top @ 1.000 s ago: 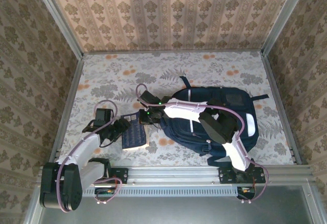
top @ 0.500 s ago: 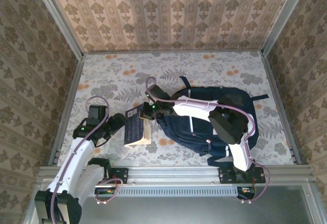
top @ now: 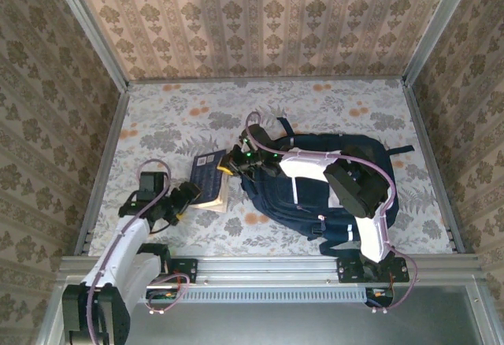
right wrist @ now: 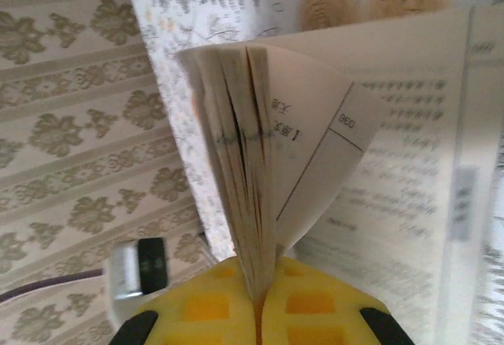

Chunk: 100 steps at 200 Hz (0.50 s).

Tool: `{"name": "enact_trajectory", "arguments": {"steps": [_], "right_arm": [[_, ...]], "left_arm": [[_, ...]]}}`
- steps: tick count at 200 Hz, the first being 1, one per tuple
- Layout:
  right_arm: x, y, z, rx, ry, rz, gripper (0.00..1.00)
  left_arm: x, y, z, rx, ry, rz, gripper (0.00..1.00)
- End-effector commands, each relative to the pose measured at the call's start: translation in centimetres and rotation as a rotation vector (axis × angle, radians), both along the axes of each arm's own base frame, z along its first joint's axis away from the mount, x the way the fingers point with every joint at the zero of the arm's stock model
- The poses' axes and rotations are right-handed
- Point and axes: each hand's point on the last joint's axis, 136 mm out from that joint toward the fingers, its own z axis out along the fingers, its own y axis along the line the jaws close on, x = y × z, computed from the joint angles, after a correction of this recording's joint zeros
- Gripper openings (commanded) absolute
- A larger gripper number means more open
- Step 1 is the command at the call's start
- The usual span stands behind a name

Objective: Pack the student bag

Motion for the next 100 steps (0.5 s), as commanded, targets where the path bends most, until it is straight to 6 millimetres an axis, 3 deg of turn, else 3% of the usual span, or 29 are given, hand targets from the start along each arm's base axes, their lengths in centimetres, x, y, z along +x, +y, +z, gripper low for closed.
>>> {"name": "enact_trajectory", "arguments": {"steps": [1, 27, 100], "right_arm": [[-0.1, 1.1, 4.7, 0.153, -0.033, 0.015, 0.00], [-0.1, 1.4, 4.9, 0.181, -0.024, 0.011, 0.00], [-0.6, 1.3, 3.5, 0.207, 0.019, -0.010, 0.00]], "left_arm": [[1.8, -0.8, 1.4, -0.086, -0.075, 0.032, 0.81], [2.4, -0.7, 1.8, -0.116, -0.099, 0.076, 0.78], [4.0, 1.0, 5.9, -0.057, -0.257, 0.132, 0.63]]}}
